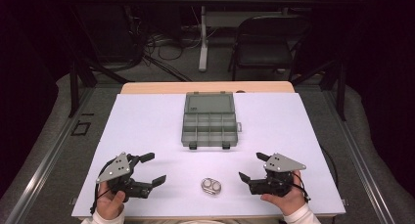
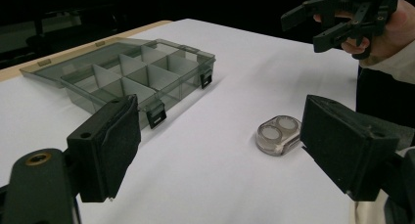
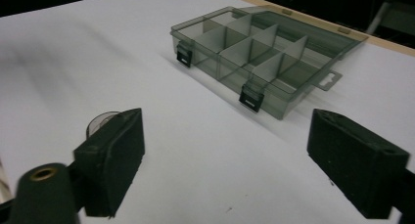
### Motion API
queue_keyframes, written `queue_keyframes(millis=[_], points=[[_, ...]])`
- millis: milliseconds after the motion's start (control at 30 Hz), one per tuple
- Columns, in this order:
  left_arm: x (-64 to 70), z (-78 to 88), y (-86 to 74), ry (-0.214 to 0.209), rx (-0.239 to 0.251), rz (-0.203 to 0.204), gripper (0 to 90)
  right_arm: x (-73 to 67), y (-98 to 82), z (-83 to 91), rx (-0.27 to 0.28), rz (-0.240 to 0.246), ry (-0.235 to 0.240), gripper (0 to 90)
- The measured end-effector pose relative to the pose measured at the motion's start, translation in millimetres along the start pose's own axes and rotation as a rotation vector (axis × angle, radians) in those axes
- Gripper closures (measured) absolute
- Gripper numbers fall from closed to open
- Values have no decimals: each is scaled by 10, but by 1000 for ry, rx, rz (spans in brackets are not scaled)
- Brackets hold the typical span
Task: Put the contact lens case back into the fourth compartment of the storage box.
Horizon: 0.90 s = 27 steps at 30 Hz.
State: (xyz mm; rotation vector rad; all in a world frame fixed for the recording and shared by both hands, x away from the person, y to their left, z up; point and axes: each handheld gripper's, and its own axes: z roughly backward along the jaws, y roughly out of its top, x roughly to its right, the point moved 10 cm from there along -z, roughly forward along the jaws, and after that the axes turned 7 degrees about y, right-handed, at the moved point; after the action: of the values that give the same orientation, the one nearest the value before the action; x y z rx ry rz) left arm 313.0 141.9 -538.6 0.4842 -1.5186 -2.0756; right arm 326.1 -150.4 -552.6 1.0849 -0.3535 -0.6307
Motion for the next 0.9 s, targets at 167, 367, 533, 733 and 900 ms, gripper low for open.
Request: queue_keyframes(millis=[167, 367, 533, 733, 900], points=[[6, 5, 1, -2, 0, -1, 160, -24, 14, -28, -29, 30, 33, 145], [7, 2, -5, -3, -9, -2, 160, -102, 9, -54, -64, 49, 80, 164], [16, 17, -5, -5, -5, 2, 160, -138, 26, -107, -114, 58, 108, 189], [9, 41, -17, 7, -11, 2, 160, -230, 120, -202, -152, 98, 145, 189], [5, 45, -22, 14, -10, 6, 160, -319, 223, -345, -162, 125, 187, 218]])
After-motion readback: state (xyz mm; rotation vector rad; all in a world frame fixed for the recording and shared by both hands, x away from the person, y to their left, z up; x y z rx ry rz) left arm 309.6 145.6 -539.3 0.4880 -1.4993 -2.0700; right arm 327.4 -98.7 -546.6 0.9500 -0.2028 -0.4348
